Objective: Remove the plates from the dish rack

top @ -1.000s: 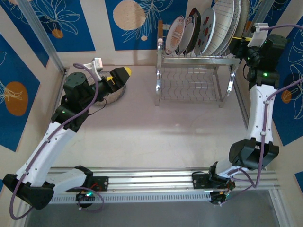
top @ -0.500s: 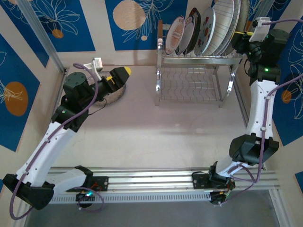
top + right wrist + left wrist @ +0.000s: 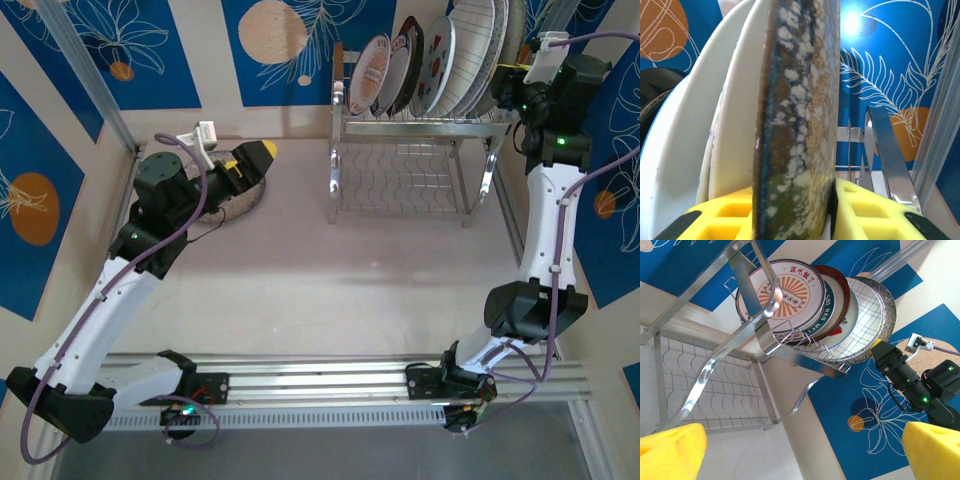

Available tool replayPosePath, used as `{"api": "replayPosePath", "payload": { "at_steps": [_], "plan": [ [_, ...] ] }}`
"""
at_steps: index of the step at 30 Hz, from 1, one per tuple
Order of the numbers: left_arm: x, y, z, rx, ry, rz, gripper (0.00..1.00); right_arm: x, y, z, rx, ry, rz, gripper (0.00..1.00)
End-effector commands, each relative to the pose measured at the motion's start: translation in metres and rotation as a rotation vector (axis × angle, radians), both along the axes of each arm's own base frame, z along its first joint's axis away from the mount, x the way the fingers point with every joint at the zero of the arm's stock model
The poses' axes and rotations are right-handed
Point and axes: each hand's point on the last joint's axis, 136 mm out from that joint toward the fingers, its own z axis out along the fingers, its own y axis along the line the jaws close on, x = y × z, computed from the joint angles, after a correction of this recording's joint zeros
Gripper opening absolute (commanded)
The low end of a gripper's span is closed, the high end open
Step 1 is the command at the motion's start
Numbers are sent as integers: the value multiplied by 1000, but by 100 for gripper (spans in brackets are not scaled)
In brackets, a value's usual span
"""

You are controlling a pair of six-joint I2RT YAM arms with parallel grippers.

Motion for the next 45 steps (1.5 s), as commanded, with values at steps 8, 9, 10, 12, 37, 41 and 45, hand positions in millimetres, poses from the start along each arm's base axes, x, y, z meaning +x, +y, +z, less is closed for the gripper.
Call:
{"api": "replayPosePath", "payload": {
  "at_steps": [8, 9, 10, 12, 37, 41, 45],
  "plan": [
    [-3, -4, 7, -21, -27, -22, 100, -2, 19, 13, -25, -10, 16, 16],
    [-3, -4, 7, -21, -27, -22, 100, -2, 19, 14, -24, -11, 13, 14],
    [-3, -4, 7, -21, -27, -22, 100, -2, 20, 15, -25, -11, 9, 13],
    [-3, -4, 8, -21, -28, -22, 100, -4, 19, 19, -21, -13, -5, 9],
    [-1, -7, 6, -36, -25, -33, 100, -27, 16, 72, 32, 4, -96, 0],
    [-1, -7, 5, -38, -21, -34, 100, -35, 14, 81, 35, -16, -114, 0],
    [-1, -8, 3, -39, -18, -35, 100, -45, 10, 91, 40, -40, -142, 0]
  ]
}}
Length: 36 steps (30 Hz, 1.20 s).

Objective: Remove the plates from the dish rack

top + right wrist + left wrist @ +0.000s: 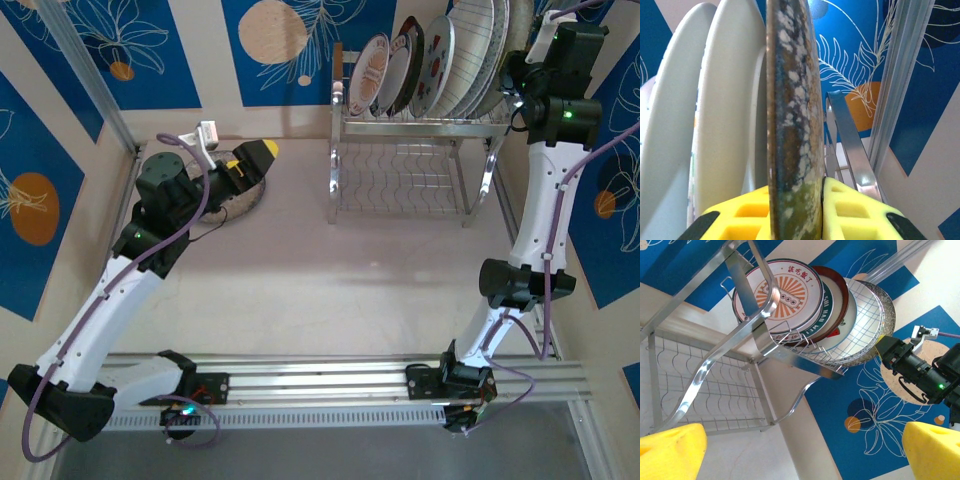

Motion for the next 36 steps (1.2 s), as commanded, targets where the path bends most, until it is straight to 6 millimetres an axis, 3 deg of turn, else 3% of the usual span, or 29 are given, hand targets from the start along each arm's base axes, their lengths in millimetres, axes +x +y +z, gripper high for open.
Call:
{"api": "replayPosePath", "payload": {
  "at_steps": [1, 14, 26, 36],
  "plan": [
    [-3, -5, 5, -20, -23, -27, 100, -43, 20, 72, 24, -198, 53, 0],
    [-4, -12, 7, -28, -27, -47, 100, -75, 16, 99, -4, -276, 10, 0],
    [-13, -29, 45, -107, -144, -144, 100, -97, 1, 119, -77, -341, -93, 0],
    [-14, -32, 47, -112, -144, -148, 100, -109, -14, 124, -116, -350, -204, 0]
  ]
}}
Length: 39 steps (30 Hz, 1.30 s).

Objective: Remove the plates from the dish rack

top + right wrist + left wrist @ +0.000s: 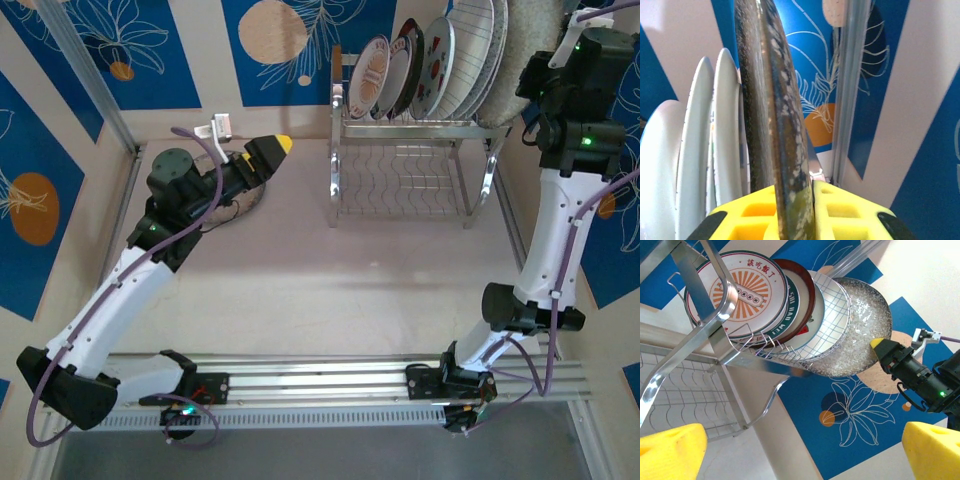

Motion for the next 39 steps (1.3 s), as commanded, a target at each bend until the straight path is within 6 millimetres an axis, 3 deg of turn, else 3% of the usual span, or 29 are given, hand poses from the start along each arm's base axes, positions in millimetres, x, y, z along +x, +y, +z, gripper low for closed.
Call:
{"api": "replayPosePath", "payload": {
  "at_steps": [1, 8, 21, 25, 35, 39],
  "plan": [
    [-13, -2, 29, -45, -71, -30, 100, -41, 1, 77, -51, -257, -49, 0],
    [-15, -1, 31, -47, -73, -29, 100, -55, -14, 85, -97, -269, -184, 0],
    [-19, -4, 33, -51, -77, -38, 100, -87, -16, 107, -132, -332, -245, 0],
    [-25, -5, 47, -68, -115, -58, 100, -95, -18, 111, -139, -342, -258, 0],
    [-45, 2, 116, -109, -309, -75, 100, -112, -21, 116, -152, -353, -298, 0],
    [-47, 2, 127, -105, -335, -77, 100, -119, -23, 119, -158, -358, -310, 0]
  ]
}}
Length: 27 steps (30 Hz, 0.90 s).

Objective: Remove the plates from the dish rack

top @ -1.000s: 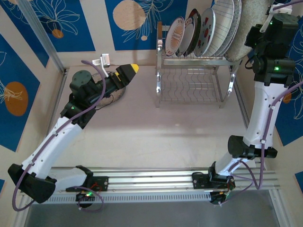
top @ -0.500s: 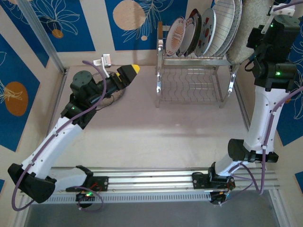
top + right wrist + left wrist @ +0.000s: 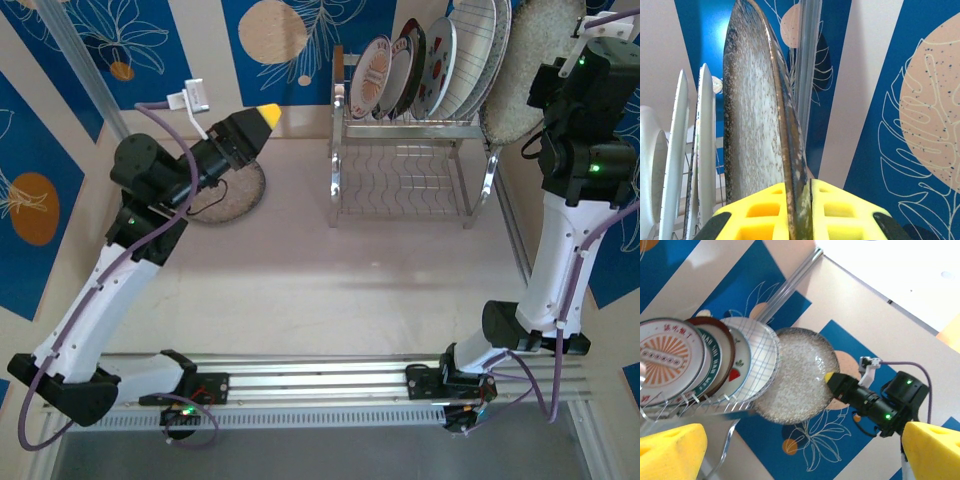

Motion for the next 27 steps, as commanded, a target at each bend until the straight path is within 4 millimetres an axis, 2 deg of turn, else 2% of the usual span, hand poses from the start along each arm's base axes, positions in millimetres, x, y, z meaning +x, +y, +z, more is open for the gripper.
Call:
{"api": "replayPosePath", "payload": {
  "at_steps": [1, 7, 14, 19, 27],
  "plan": [
    [-12, -4, 18, 2, -82, -31, 100, -67, -15, 93, -63, -343, -135, 0],
    [-12, -7, 15, 3, -71, -53, 100, -79, -16, 93, -68, -339, -148, 0],
    [-8, -18, -3, 7, -23, -93, 100, -95, -15, 88, -58, -319, -156, 0],
    [-10, -25, -9, 11, -11, -114, 100, -105, -14, 84, -47, -313, -156, 0],
    [-10, -44, -27, 8, 56, -191, 100, -123, -11, 76, -24, -292, -156, 0]
  ]
}}
